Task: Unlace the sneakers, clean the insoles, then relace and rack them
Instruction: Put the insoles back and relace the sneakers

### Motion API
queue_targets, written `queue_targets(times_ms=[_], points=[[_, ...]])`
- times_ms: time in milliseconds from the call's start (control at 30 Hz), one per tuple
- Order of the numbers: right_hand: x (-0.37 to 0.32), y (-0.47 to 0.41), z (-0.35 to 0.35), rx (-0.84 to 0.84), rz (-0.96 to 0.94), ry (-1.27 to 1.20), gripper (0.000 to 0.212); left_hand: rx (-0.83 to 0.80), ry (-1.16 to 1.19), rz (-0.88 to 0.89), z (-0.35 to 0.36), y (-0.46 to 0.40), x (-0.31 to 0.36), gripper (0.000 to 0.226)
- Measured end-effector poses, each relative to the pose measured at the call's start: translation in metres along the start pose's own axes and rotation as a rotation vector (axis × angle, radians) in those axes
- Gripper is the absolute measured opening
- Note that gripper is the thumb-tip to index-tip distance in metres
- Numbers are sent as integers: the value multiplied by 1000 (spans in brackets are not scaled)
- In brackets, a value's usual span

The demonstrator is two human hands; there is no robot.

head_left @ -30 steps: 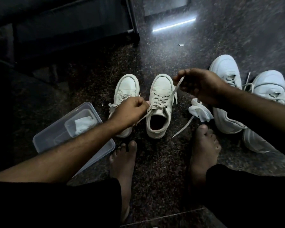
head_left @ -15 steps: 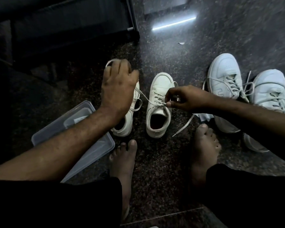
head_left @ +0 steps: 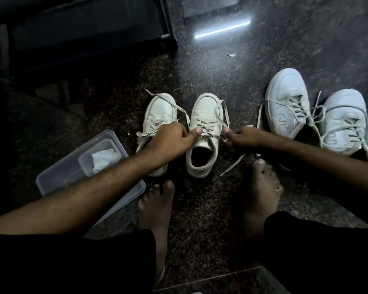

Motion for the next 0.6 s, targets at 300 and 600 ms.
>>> queue_targets(times_ms=[300, 600], points=[[-8, 1, 47, -137, 52, -884, 42, -48, 827, -124, 30, -6, -5, 19], [-19, -7, 22, -110, -79, -1205, 17, -93, 948, 63, 20, -3, 29, 20]])
Point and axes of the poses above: each hand's wrist, its own y-axis away from the middle knuckle, its own z-axis out of the palm, x = y × z, the point moved 10 cm from there along -y, towards the middle knuckle, and after that the axes turned 7 degrees about y, right-handed, at the moved point
